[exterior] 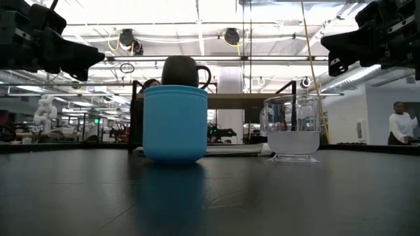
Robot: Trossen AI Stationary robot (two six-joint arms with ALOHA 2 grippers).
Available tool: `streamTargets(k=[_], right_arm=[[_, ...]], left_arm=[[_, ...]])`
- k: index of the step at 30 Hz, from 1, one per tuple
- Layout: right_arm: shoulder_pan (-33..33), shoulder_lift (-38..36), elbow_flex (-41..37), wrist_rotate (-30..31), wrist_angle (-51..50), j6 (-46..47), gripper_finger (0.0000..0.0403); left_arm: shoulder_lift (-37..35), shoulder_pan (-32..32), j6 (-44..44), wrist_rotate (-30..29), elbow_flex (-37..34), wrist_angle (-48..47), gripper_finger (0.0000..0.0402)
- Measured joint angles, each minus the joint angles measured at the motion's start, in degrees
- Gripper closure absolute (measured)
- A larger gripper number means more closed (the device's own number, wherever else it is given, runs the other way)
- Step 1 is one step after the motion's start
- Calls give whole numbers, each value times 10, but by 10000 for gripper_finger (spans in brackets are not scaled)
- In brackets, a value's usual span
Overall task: Stack small to large cups/mugs on shelf
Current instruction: Put the blue mug on the shelf
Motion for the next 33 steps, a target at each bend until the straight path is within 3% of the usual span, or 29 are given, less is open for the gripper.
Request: streamTargets(k=[15,26,33], right_arm=[[0,0,0,0,10,-102,403],[0,0,3,3,76,-76,402],[0,1,48,31,12,-66,357]], left_arm=[[0,0,2,0,0,-3,293],[0,0,2,0,0,-5,293],[0,0,7,0,0,-2,293]])
